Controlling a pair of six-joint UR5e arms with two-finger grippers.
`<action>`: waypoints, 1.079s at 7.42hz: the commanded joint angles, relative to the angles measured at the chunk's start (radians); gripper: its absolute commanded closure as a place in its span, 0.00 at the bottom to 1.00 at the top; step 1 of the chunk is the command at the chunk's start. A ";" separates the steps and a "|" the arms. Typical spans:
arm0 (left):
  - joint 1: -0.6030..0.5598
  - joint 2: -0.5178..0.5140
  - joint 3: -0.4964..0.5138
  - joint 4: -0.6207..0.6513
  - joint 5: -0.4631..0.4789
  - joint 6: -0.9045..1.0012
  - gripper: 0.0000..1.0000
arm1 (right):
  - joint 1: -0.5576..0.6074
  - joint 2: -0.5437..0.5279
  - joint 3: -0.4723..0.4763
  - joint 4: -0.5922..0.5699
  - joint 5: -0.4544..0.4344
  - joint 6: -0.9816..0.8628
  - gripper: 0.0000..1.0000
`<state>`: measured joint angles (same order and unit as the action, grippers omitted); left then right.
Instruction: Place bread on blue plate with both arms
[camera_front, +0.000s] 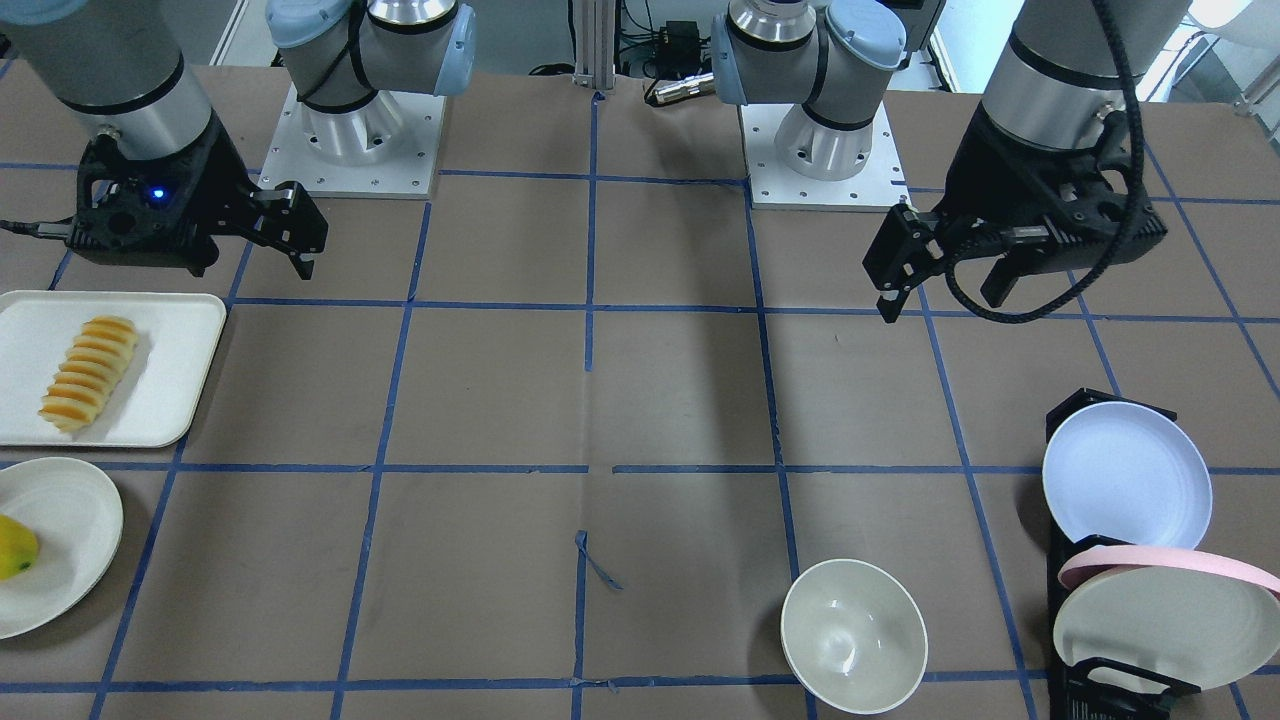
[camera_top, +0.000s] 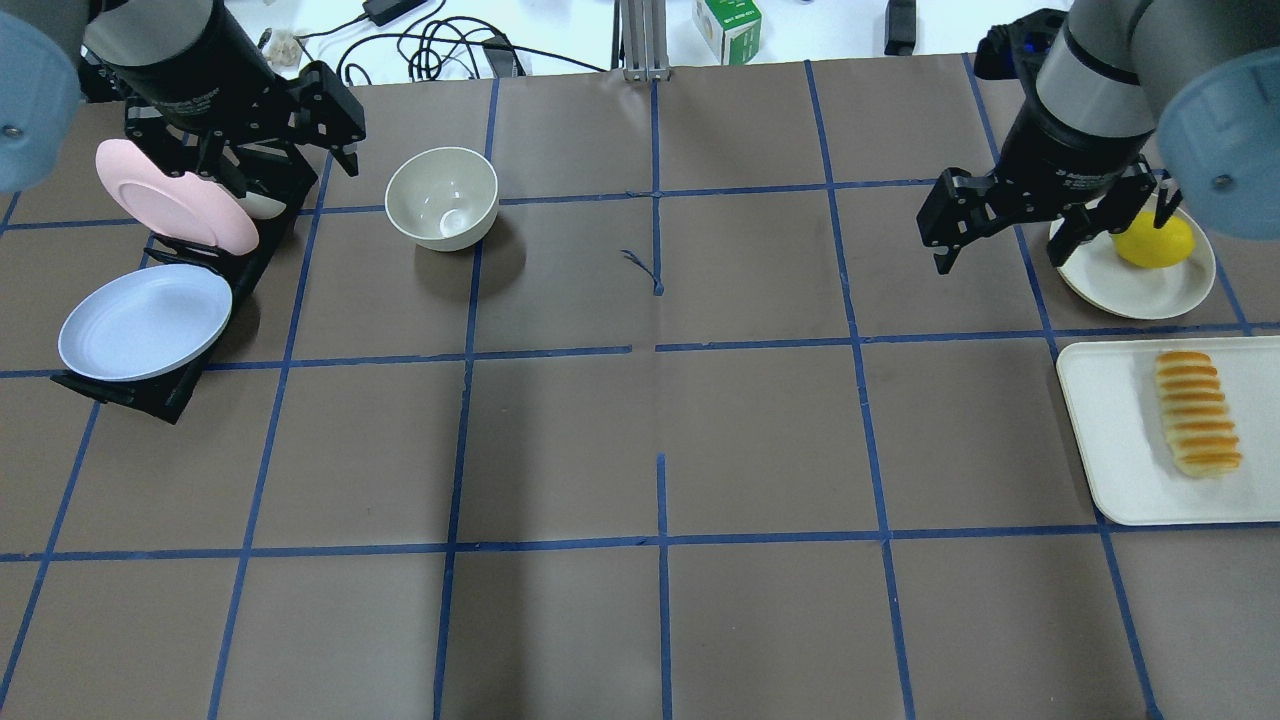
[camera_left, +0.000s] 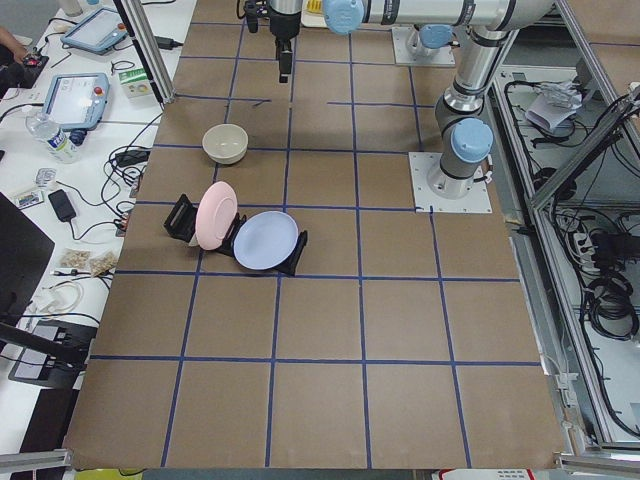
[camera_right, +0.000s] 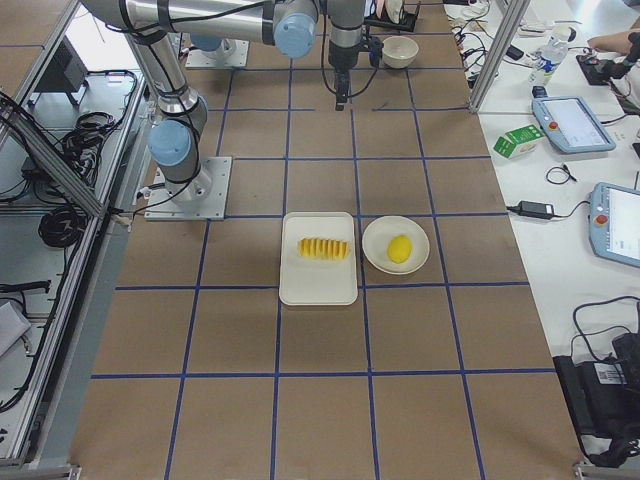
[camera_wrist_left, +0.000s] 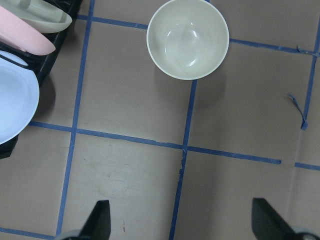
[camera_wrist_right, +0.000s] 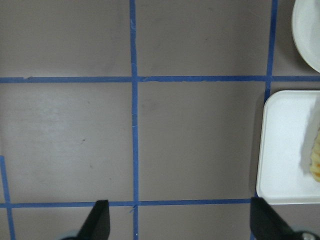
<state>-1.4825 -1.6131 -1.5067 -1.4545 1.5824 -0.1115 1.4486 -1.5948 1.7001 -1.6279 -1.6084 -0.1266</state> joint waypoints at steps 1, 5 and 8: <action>0.085 -0.005 -0.006 0.011 0.002 0.002 0.00 | -0.149 0.004 0.120 -0.109 -0.027 -0.132 0.00; 0.425 -0.096 -0.088 0.061 0.001 -0.011 0.00 | -0.317 0.012 0.361 -0.452 -0.024 -0.405 0.00; 0.565 -0.253 -0.113 0.311 0.001 0.003 0.00 | -0.427 0.085 0.427 -0.599 -0.015 -0.557 0.00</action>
<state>-0.9830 -1.7940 -1.6105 -1.2435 1.5823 -0.1126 1.0652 -1.5392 2.0952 -2.1434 -1.6247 -0.6132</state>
